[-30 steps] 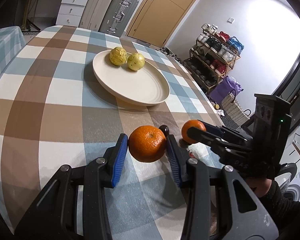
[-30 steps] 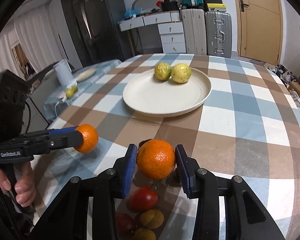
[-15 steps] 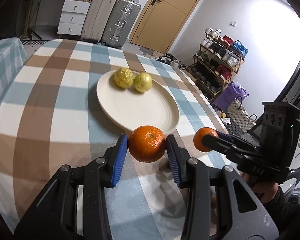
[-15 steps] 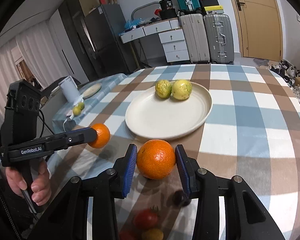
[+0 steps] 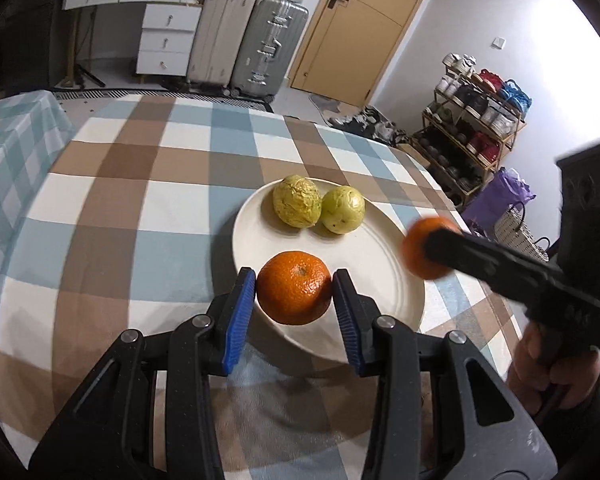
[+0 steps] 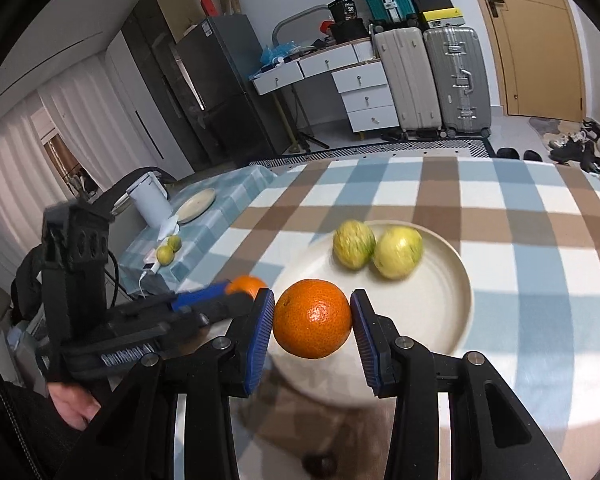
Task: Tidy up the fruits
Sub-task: 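Carry both oranges onto the white plate beside the yellow fruits and open both grippers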
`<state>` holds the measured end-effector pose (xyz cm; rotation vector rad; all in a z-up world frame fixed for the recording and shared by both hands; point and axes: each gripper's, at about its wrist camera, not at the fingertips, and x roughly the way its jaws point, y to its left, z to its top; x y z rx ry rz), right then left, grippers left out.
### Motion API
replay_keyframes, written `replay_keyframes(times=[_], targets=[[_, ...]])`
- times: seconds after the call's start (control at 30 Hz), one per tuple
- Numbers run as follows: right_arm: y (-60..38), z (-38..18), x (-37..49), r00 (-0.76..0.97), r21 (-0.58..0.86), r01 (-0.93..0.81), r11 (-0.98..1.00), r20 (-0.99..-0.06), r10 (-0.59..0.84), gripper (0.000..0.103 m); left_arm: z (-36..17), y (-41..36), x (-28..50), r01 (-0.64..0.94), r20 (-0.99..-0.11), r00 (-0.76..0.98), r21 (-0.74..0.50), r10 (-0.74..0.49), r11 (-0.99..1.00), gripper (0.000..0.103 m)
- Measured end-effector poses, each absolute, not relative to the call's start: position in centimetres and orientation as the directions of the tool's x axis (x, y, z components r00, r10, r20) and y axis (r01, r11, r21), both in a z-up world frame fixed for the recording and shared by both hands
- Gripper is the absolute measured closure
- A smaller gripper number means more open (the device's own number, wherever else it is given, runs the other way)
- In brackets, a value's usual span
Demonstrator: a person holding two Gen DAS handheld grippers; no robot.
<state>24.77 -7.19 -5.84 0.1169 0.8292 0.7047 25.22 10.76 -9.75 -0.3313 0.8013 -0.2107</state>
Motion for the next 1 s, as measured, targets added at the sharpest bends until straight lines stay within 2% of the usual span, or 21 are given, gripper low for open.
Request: replay_keyframes(times=[0.4,0.6,0.93,1.0], targets=[[-1.7,-8.3,32.4,0.354,0.374,-0.519,0.769,-0.725,0.591,0.063,-12.3,10.9,29.2,0.048,-0.703,0.652,-0.337,-0.285,0.940,0.066],[0.3,-9.3,33.3,0.328,0.320,-0.556,0.767,-0.763,0.556,0.063,-12.9,11.1,30.0,0.063,-0.693,0.653,-0.351,-0.305,0.934,0.066],[0.8,-10.0,33.5,0.353,0.289,-0.559,0.777,-0.765,0.539,0.062,-13.1,10.9,30.2,0.072,-0.690,0.651,-0.360,-0.318,0.930,0.065],[0.7,-10.0,33.4,0.351,0.303,-0.561,0.770,-0.755,0.553,0.054,-13.0,10.7,30.2,0.080,-0.700,0.644,-0.338,-0.307,0.938,0.063]])
